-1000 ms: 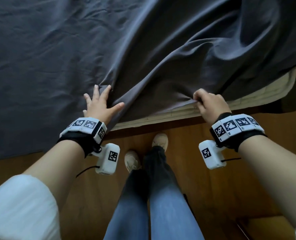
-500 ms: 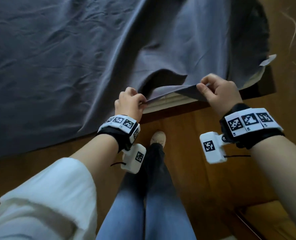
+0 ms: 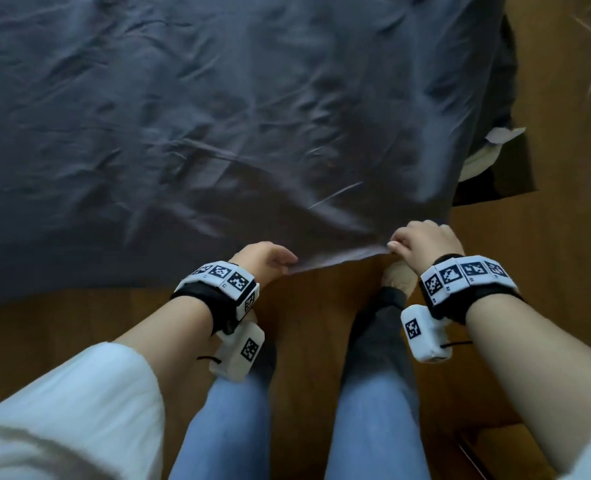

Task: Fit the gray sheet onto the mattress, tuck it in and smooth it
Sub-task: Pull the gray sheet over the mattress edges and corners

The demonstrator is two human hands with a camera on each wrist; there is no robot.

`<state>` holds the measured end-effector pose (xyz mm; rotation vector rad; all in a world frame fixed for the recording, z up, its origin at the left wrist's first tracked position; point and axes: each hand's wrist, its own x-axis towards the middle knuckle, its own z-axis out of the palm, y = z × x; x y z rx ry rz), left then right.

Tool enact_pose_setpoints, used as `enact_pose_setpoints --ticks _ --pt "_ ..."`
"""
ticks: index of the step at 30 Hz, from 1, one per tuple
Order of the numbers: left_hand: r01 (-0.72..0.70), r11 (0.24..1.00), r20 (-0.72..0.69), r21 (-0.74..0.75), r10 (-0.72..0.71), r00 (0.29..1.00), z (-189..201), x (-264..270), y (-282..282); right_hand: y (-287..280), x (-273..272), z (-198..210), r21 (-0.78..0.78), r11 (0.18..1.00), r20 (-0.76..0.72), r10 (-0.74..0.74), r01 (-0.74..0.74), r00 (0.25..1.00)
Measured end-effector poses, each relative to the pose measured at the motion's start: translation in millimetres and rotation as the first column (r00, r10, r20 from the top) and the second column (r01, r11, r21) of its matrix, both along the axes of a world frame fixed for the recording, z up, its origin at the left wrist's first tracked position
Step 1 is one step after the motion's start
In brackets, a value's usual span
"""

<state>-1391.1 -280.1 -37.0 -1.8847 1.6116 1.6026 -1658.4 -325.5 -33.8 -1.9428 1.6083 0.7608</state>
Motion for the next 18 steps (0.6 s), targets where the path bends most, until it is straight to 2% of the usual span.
enact_pose_setpoints --ticks 2,5,7,8,10,13,14,16,18 --pt "-0.056 0.986 -0.011 -0.155 0.055 0.998 2 -25 -18 -12 -28 -6 0.017 0.997 0.086 -0.076 0.075 0.993" --pt "-0.154 0.881 0.021 -0.447 0.182 0.983 -1 -76 -61 -42 -87 -5 0.047 0.977 0.181 -0.213 0.208 0.960" --pt "-0.227 0.815 0.045 -0.532 0.295 0.954 -2 -118 -89 -60 -130 -3 0.058 0.940 0.230 -0.341 0.337 0.911" --pt "-0.267 0.812 0.065 -0.519 0.349 0.935 1 -137 -104 -68 -146 0 0.060 0.918 0.253 -0.394 0.392 0.884" --pt "-0.306 0.838 0.155 -0.452 0.411 0.898 -2 -144 -115 -77 -150 0 0.058 0.897 0.307 -0.434 0.439 0.847" --pt "-0.325 0.919 0.221 -0.225 0.373 0.901 -12 -155 -127 -96 -150 -3 0.073 0.872 0.378 -0.474 0.484 0.795" --pt "-0.371 0.910 0.233 -0.188 0.408 0.883 -25 -222 -169 -148 -210 -10 0.118 0.853 0.358 -0.514 0.508 0.780" --pt "-0.386 0.908 0.254 -0.162 0.416 0.873 -16 -215 -168 -152 -199 -15 0.160 0.844 0.394 -0.530 0.512 0.751" --pt "-0.343 0.930 0.272 -0.132 0.367 0.889 -21 -203 -166 -164 -187 -16 0.148 0.837 0.441 -0.532 0.526 0.722"
